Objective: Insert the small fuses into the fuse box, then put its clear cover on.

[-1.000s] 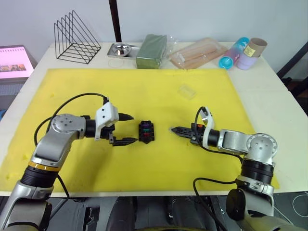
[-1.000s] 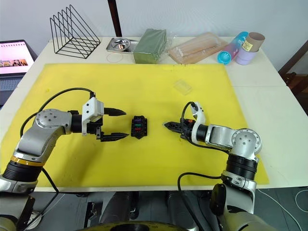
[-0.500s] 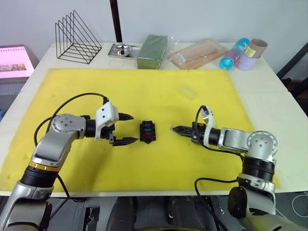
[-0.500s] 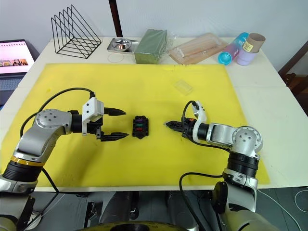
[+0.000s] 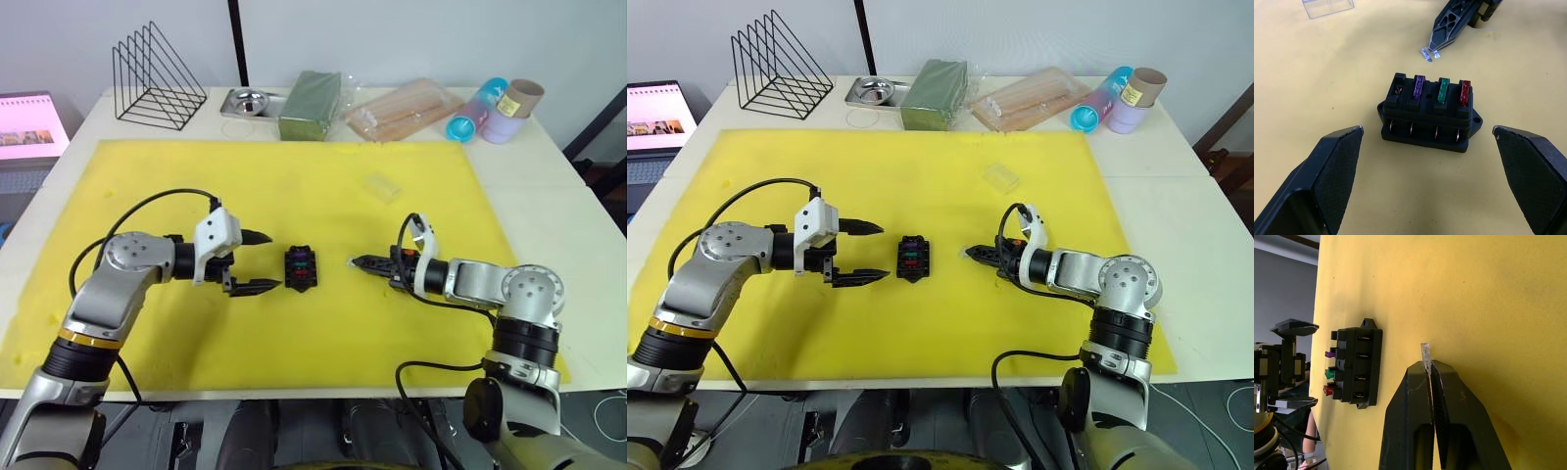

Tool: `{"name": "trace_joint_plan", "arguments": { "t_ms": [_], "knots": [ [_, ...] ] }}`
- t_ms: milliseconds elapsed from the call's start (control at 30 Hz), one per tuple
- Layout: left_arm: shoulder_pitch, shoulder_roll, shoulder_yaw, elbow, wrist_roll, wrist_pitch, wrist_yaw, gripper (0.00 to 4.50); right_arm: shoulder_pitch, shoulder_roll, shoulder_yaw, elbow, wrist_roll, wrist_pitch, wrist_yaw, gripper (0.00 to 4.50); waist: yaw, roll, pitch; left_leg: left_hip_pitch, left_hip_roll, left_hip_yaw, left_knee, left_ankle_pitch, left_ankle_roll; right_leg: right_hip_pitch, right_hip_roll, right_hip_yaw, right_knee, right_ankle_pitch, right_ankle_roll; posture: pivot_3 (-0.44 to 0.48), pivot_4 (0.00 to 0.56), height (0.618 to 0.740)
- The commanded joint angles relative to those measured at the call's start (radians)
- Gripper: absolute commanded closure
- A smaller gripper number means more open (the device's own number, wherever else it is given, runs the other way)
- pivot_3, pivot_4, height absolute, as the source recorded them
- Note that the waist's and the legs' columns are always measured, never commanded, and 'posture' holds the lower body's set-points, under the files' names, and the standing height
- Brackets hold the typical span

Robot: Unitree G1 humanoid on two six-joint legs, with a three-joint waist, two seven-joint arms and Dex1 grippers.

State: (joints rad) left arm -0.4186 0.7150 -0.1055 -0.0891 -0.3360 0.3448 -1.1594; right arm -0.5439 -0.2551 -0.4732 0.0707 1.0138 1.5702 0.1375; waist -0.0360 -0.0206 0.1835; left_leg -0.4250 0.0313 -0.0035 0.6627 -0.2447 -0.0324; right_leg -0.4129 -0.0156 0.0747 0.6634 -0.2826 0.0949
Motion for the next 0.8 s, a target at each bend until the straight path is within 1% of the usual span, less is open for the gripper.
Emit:
{"name": "trace_joint_plan", "arguments": {
  "t_ms": [33,100,200,300,367,433,567,700,800],
  "knots": [
    [-0.009,0.004,0.004,-0.017,-0.002,-0.01,-0.009,0.0,0.0,-0.055,0.003,-0.05,-0.041,-0.041,0.008,4.47,0.0,0.0,0.0,0.0,0.0,0.0,0.0,0.0,0.0,0.0,0.0,0.0,0.0,0.0,0.0,0.0,0.15,0.74],
    [-0.009,0.006,0.003,-0.016,-0.002,-0.011,-0.013,0.0,-0.002,-0.075,0.035,-0.09,-0.044,-0.052,0.033,4.47,0.0,0.0,0.0,0.0,0.0,0.0,0.0,0.0,0.0,0.0,0.0,0.0,0.0,0.0,0.0,0.0,0.15,0.74],
    [-0.017,0.01,0.004,-0.005,0.0,-0.019,-0.026,0.0,-0.027,-0.143,0.147,-0.224,-0.042,-0.108,0.127,4.47,0.0,0.002,0.001,-0.001,0.0,0.0,0.0,0.0,0.0,-0.001,0.0,0.0,0.0,0.0,0.0,0.0,0.15,0.74],
    [-0.026,0.012,0.006,0.011,0.004,-0.028,-0.037,0.0,-0.062,-0.219,0.268,-0.319,-0.084,-0.21,0.234,4.47,-0.007,0.002,0.001,-0.002,0.0,0.0,-0.001,0.0,0.0,-0.002,0.0,0.0,0.0,0.0,0.0,0.0,0.15,0.74],
    [-0.03,0.011,0.006,0.018,0.006,-0.031,-0.042,0.0,-0.08,-0.247,0.317,-0.34,-0.117,-0.277,0.283,4.47,-0.011,0.002,0.001,-0.002,0.0,0.0,-0.002,0.0,0.0,-0.004,0.002,0.0,0.0,0.0,0.0,0.0,0.15,0.74],
    [-0.038,0.009,0.002,0.03,0.007,-0.037,-0.051,0.0,-0.113,-0.298,0.413,-0.356,-0.199,-0.402,0.376,4.47,-0.01,0.002,0.001,-0.001,0.0,0.0,-0.003,0.0,0.0,-0.004,0.003,0.0,0.0,0.0,0.0,0.0,0.15,0.74],
    [-0.06,0.006,-0.006,0.061,0.01,-0.051,-0.073,0.0,-0.205,-0.354,0.584,-0.302,-0.334,-0.593,0.566,4.47,-0.01,0.002,0.001,-0.002,0.0,0.001,-0.004,0.0,0.0,-0.007,0.003,0.001,0.001,0.0,0.0,0.0,0.15,0.74],
    [-0.08,0.002,-0.016,0.086,0.017,-0.062,-0.094,0.0,-0.284,-0.348,0.724,-0.226,-0.439,-0.726,0.722,4.47,-0.008,0.002,0.002,-0.002,0.0,0.001,-0.004,0.0,0.0,-0.007,0.003,0.001,0.002,0.0,-0.001,0.0,0.15,0.74],
    [-0.085,-0.002,-0.023,0.095,0.021,-0.068,-0.099,0.0,-0.316,-0.326,0.776,-0.174,-0.49,-0.777,0.78,4.47,-0.006,0.002,0.002,-0.003,0.0,0.001,-0.004,0.0,0.0,-0.007,0.003,0.001,0.002,0.0,-0.001,0.0,0.15,0.74]
  ]
}}
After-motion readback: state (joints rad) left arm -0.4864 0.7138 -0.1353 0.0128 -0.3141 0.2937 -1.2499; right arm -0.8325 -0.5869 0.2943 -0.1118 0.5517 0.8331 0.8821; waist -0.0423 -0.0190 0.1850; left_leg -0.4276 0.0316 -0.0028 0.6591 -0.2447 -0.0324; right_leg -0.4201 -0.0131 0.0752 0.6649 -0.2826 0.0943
